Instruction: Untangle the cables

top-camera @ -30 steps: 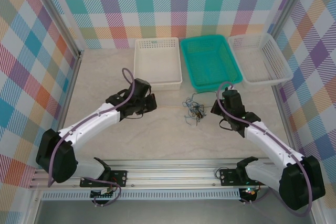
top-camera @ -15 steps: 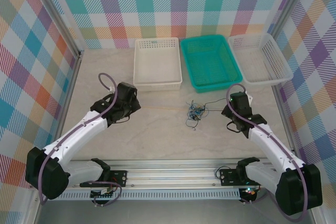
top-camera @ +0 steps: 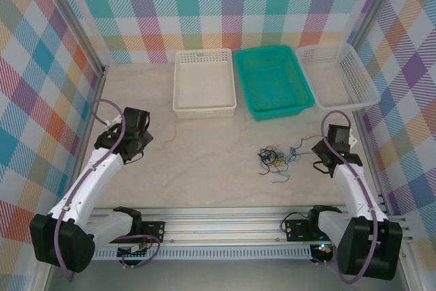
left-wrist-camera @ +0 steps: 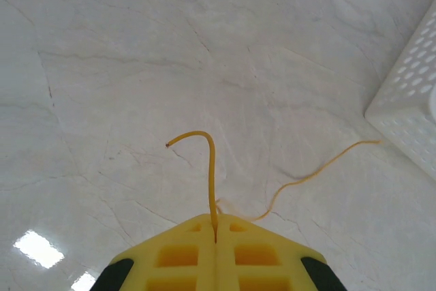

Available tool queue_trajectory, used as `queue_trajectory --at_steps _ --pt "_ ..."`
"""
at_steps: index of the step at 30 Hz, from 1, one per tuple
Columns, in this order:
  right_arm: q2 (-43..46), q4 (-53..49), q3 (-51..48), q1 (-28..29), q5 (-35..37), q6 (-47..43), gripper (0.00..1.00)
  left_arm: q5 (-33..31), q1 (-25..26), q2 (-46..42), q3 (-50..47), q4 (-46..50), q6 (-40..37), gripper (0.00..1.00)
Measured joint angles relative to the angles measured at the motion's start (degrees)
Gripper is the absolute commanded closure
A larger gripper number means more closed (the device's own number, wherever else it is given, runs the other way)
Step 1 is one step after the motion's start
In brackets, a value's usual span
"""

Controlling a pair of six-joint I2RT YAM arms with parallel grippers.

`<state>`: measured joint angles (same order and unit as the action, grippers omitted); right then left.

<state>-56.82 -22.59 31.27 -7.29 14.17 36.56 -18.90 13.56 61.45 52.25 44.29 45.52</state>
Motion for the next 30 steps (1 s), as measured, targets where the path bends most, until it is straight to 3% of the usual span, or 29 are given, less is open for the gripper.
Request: queue_trajectory --at_steps 1,2,4,6,8,17,25,30 --pt "-0.24 0.20 0.00 -0.26 -1.55 -0.57 0.96 1.16 -0.17 -0.04 -0.04 -0.13 -0.63 1.00" --pt "-0.50 0.42 0.00 -0.26 -2.91 -1.07 0.87 2.51 -0.22 -0.04 -0.07 -0.57 -1.27 1.00" --pt "-1.79 0.76 0.24 -0.26 -7.17 -2.78 0.59 5.62 -0.22 -0.02 -0.07 -1.66 -2.36 1.00" --pt "-3.56 0.66 1.03 -0.26 -10.49 -4.00 0.38 8.57 -0.22 0.07 -0.04 -3.02 -3.21 1.00" --pt "-4.92 0.61 1.90 -0.22 -12.48 -4.24 0.01 11.17 -0.22 0.33 0.00 -4.17 -3.85 1.00" --pt "-0.63 0.07 2.62 -0.22 -14.05 -2.89 0.00 22.05 -0.20 2.56 4.66 -5.64 -7.78 1.00" --pt "6.19 1.01 2.32 -0.22 -14.29 -0.98 0.00 25.94 -0.15 1.77 9.64 -8.28 -10.27 1.00" --pt "7.54 8.50 -1.66 -0.24 -23.28 -1.01 0.00 29.90 -0.09 1.99 11.06 -13.68 -10.49 1.00"
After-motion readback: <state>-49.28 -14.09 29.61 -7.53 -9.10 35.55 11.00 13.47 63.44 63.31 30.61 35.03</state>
